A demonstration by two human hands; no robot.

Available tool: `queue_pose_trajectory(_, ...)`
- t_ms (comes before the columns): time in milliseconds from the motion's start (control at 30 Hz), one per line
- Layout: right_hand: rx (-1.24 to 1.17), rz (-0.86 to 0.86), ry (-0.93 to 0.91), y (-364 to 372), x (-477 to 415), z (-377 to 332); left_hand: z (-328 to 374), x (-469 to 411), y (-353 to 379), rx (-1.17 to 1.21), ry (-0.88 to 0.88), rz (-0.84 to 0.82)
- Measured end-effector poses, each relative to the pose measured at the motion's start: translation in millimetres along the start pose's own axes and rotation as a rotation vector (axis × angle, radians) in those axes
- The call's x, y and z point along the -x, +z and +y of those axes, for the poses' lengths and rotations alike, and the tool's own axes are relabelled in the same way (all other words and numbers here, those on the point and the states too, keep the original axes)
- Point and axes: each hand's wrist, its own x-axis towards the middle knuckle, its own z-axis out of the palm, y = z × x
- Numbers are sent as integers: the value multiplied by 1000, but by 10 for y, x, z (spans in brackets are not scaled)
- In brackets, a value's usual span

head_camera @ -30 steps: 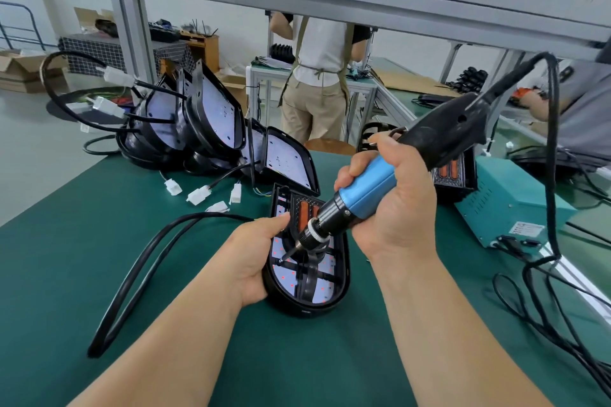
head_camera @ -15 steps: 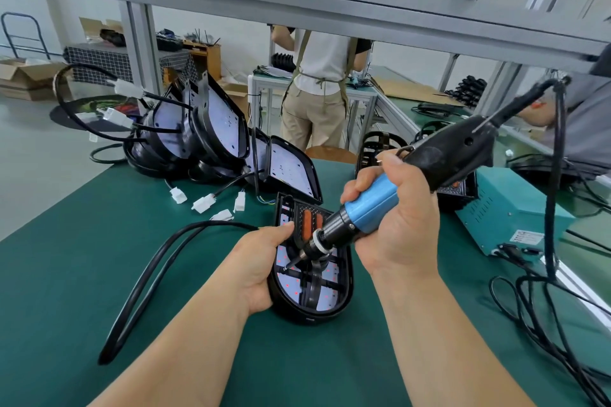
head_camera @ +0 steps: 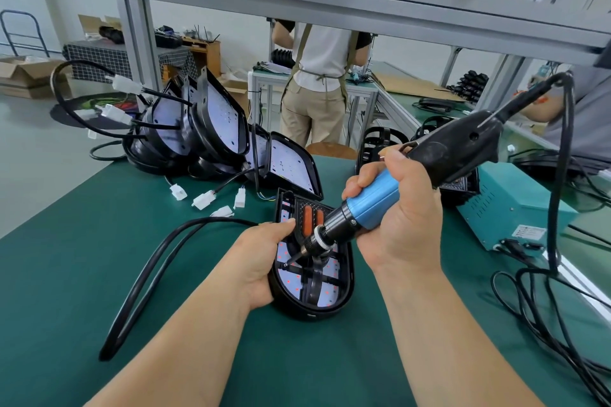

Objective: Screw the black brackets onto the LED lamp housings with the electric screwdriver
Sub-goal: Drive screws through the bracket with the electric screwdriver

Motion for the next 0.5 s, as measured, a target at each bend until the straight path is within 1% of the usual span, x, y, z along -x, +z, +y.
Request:
queue_pose_trajectory(167, 0, -1, -8, -5, -3, 4, 2, 9, 5, -31, 21, -20)
queue_pose_trajectory(500, -13, 10, -3, -11, -8, 2, -9, -12, -4, -17, 24, -17)
